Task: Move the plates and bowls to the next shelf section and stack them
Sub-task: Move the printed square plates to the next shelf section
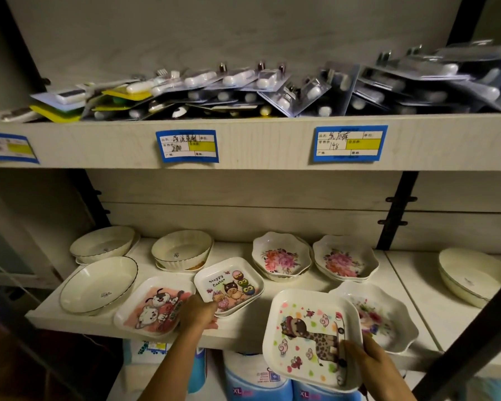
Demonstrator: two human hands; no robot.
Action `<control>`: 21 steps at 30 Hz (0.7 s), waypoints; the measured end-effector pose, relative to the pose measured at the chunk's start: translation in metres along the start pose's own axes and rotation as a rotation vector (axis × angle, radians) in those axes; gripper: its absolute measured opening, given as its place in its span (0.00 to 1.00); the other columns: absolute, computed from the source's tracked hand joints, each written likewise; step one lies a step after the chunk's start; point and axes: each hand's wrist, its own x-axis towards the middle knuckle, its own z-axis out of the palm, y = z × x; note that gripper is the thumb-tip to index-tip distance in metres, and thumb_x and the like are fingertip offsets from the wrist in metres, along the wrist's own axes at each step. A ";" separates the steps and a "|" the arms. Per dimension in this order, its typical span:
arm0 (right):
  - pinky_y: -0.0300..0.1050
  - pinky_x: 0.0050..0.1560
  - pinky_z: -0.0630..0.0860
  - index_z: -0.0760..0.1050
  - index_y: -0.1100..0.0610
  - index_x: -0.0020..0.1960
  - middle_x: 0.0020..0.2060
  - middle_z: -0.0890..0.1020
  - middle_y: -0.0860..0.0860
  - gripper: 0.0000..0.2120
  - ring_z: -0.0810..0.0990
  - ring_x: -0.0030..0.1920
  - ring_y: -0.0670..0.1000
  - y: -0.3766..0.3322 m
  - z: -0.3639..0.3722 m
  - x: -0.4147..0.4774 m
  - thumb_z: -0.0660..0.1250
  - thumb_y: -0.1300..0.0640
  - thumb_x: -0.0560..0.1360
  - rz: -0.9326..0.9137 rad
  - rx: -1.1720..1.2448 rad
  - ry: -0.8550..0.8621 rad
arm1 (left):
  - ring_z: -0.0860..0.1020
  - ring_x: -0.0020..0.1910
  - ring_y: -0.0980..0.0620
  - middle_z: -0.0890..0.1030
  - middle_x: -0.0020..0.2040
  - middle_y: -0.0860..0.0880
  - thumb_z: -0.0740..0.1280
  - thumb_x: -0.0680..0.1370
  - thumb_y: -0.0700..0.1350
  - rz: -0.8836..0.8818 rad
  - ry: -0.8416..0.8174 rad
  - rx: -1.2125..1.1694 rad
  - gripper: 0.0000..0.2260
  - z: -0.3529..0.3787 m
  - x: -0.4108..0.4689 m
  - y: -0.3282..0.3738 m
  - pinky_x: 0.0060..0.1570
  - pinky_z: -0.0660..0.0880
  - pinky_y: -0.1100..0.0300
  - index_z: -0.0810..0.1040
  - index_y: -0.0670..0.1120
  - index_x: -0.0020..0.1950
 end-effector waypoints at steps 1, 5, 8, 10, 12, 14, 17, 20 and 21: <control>0.42 0.38 0.71 0.69 0.54 0.54 0.38 0.75 0.49 0.07 0.75 0.45 0.55 0.000 0.000 0.000 0.60 0.63 0.78 -0.008 -0.010 0.003 | 0.82 0.34 0.45 0.81 0.37 0.41 0.67 0.74 0.39 0.014 0.006 0.021 0.10 0.000 -0.001 0.001 0.27 0.80 0.58 0.77 0.37 0.53; 0.43 0.38 0.71 0.68 0.52 0.52 0.37 0.75 0.48 0.07 0.76 0.48 0.57 0.004 0.000 0.002 0.61 0.61 0.77 -0.026 -0.016 0.010 | 0.83 0.35 0.44 0.81 0.35 0.42 0.66 0.75 0.39 0.048 0.013 0.070 0.09 0.001 -0.004 0.003 0.38 0.82 0.53 0.77 0.38 0.53; 0.49 0.50 0.73 0.69 0.52 0.53 0.43 0.77 0.54 0.07 0.75 0.50 0.58 0.008 -0.002 0.004 0.60 0.62 0.78 -0.019 0.005 0.001 | 0.83 0.35 0.43 0.81 0.36 0.41 0.65 0.76 0.41 0.033 0.013 0.050 0.09 -0.002 -0.008 0.007 0.35 0.82 0.55 0.77 0.36 0.52; 0.46 0.44 0.73 0.69 0.53 0.54 0.41 0.77 0.53 0.07 0.75 0.47 0.56 0.009 -0.003 0.003 0.60 0.62 0.78 -0.017 0.013 -0.009 | 0.82 0.32 0.45 0.82 0.36 0.39 0.66 0.76 0.41 0.024 0.020 0.010 0.11 -0.006 -0.008 0.010 0.30 0.80 0.58 0.77 0.34 0.52; 0.40 0.36 0.70 0.69 0.53 0.54 0.39 0.77 0.50 0.07 0.75 0.41 0.53 0.007 -0.003 0.001 0.60 0.62 0.78 -0.007 0.020 -0.024 | 0.81 0.28 0.46 0.82 0.30 0.40 0.66 0.75 0.40 0.028 0.020 -0.058 0.11 -0.010 -0.009 0.014 0.32 0.81 0.56 0.78 0.32 0.51; 0.39 0.33 0.68 0.69 0.53 0.54 0.39 0.77 0.50 0.06 0.75 0.38 0.50 0.008 -0.003 0.000 0.59 0.61 0.78 0.004 0.021 -0.034 | 0.79 0.24 0.47 0.80 0.26 0.41 0.65 0.75 0.39 0.020 -0.002 -0.113 0.12 -0.015 -0.013 0.018 0.29 0.80 0.58 0.77 0.29 0.50; 0.38 0.31 0.67 0.69 0.53 0.56 0.41 0.77 0.50 0.07 0.75 0.38 0.48 0.007 -0.004 -0.006 0.58 0.59 0.79 -0.024 0.019 -0.020 | 0.80 0.26 0.47 0.80 0.30 0.38 0.63 0.76 0.38 0.006 -0.042 -0.165 0.12 -0.028 -0.027 0.022 0.25 0.78 0.62 0.75 0.28 0.50; 0.39 0.34 0.70 0.68 0.50 0.56 0.48 0.79 0.54 0.07 0.76 0.40 0.48 0.005 -0.006 -0.016 0.58 0.57 0.79 -0.033 0.083 0.005 | 0.83 0.36 0.43 0.82 0.35 0.40 0.62 0.76 0.37 0.057 -0.043 -0.186 0.06 -0.043 -0.044 0.021 0.39 0.82 0.54 0.77 0.35 0.46; 0.42 0.39 0.74 0.68 0.49 0.56 0.51 0.79 0.55 0.07 0.78 0.43 0.49 0.003 -0.007 -0.022 0.59 0.57 0.79 -0.035 0.109 0.015 | 0.82 0.39 0.42 0.81 0.37 0.41 0.62 0.76 0.36 0.075 -0.061 -0.198 0.05 -0.049 -0.055 0.020 0.38 0.82 0.55 0.76 0.38 0.44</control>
